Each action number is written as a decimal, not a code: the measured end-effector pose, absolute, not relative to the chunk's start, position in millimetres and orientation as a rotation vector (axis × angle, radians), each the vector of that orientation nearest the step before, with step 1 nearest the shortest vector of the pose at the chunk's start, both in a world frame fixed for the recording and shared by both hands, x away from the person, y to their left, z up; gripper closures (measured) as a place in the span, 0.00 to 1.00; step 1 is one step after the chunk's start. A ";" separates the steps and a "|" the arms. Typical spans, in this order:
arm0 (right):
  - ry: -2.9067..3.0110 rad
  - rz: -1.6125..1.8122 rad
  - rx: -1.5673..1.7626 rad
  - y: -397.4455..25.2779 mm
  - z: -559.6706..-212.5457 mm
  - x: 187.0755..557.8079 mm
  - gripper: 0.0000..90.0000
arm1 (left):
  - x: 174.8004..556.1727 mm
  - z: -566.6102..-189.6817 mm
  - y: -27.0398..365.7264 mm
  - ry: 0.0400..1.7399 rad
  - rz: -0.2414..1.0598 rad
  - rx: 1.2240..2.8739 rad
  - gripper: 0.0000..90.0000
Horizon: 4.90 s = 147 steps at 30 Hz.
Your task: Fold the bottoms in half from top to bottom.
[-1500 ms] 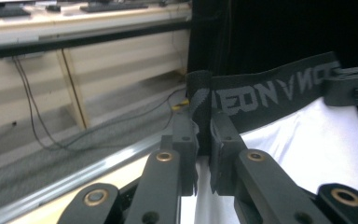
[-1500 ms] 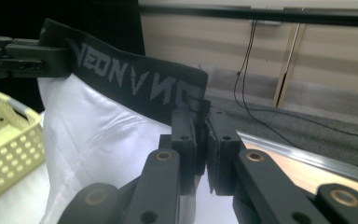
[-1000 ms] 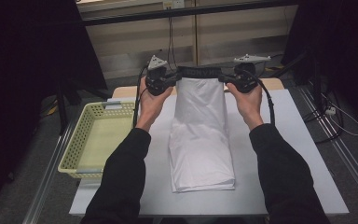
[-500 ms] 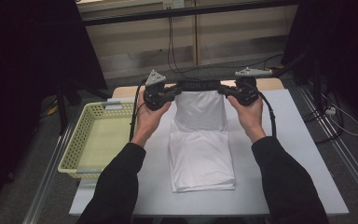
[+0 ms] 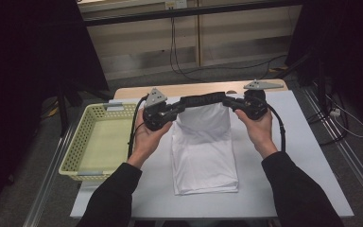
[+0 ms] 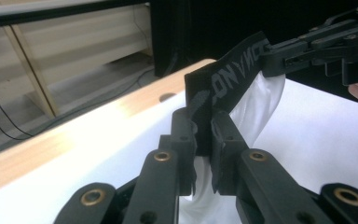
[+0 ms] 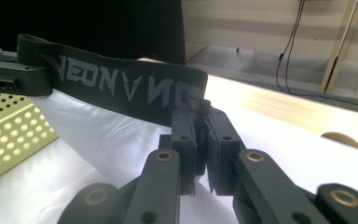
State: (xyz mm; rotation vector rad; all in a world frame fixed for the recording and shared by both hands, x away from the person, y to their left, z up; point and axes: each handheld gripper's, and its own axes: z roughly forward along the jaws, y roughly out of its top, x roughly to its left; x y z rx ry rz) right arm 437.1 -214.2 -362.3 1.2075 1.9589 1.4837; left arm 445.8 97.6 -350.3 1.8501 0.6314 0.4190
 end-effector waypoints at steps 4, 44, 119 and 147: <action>1.988 1.487 1.204 -213.3 -370.7 430.1 0.92 | 435.3 -355.5 101.5 0.616 0.401 1.872 0.91; 2.281 1.343 1.131 -203.7 -431.9 369.5 0.91 | 376.6 -432.1 114.8 0.502 0.329 2.112 0.89; 2.531 0.993 0.714 -169.3 -458.5 308.4 0.84 | 327.2 -451.2 107.0 0.390 0.299 2.271 0.68; 2.577 1.106 0.781 -187.6 -442.6 286.3 0.96 | 297.6 -436.0 108.2 0.367 0.184 2.301 0.99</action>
